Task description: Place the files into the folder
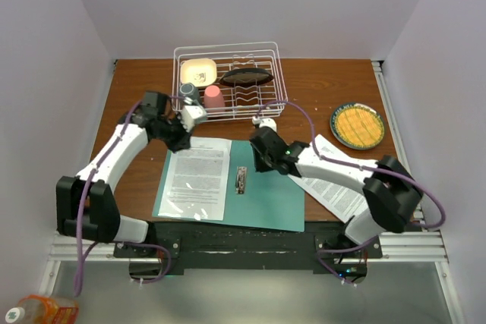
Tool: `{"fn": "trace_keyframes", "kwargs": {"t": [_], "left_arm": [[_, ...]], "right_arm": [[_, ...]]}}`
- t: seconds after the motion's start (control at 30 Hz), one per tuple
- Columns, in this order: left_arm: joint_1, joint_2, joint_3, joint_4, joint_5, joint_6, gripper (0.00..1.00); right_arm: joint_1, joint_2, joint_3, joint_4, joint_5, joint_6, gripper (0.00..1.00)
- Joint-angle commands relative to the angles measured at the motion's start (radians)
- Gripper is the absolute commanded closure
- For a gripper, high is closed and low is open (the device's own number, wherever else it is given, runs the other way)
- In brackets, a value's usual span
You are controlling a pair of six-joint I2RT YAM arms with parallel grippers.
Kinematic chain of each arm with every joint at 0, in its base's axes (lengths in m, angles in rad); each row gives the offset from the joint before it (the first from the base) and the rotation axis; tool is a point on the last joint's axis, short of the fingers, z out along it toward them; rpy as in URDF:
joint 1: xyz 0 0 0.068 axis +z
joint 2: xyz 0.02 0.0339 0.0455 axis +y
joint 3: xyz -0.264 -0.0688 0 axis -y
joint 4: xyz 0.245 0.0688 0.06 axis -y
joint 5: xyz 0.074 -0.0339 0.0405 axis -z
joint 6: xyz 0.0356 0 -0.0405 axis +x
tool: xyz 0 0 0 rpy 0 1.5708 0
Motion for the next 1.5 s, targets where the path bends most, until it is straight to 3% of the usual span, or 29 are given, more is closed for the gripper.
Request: {"fn": "trace_keyframes", "kwargs": {"t": [0.0,0.1,0.23,0.57,0.7,0.87,1.1,1.2,1.33,1.47], "left_arm": [[-0.176,-0.029,-0.051,-0.045,0.145,0.110,0.83],[-0.248,0.046,-0.042,-0.042,0.157,0.063,0.83],[-0.343,0.095,-0.071,0.050,0.102,0.005,0.83],[-0.456,0.273,-0.019,0.168,0.126,-0.097,0.83],[-0.457,0.270,-0.050,0.217,0.137,-0.129,0.83],[-0.457,0.195,-0.152,0.405,0.204,-0.209,0.84],[-0.456,0.174,-0.226,0.558,0.197,-0.310,0.83],[-0.454,0.201,-0.238,0.602,0.137,-0.345,0.83],[-0.453,0.232,-0.226,0.619,0.091,-0.355,0.83],[-0.453,0.243,-0.212,0.616,0.070,-0.347,0.83]], "right_arm": [[0.009,-0.186,-0.188,0.096,-0.217,-0.080,0.80],[0.014,-0.345,-0.278,0.175,-0.337,-0.108,0.81],[0.054,-0.409,-0.298,0.175,-0.400,-0.117,0.81],[0.098,-0.180,-0.349,0.363,-0.391,-0.032,0.83],[0.098,-0.096,-0.348,0.420,-0.365,-0.022,0.81],[0.095,-0.039,-0.401,0.508,-0.319,0.057,0.91],[0.094,0.025,-0.473,0.607,-0.290,0.162,0.81],[0.075,0.051,-0.492,0.620,-0.271,0.179,0.79],[-0.036,0.123,-0.478,0.641,-0.306,0.176,0.80],[-0.115,0.151,-0.415,0.606,-0.323,0.088,0.80]]}}
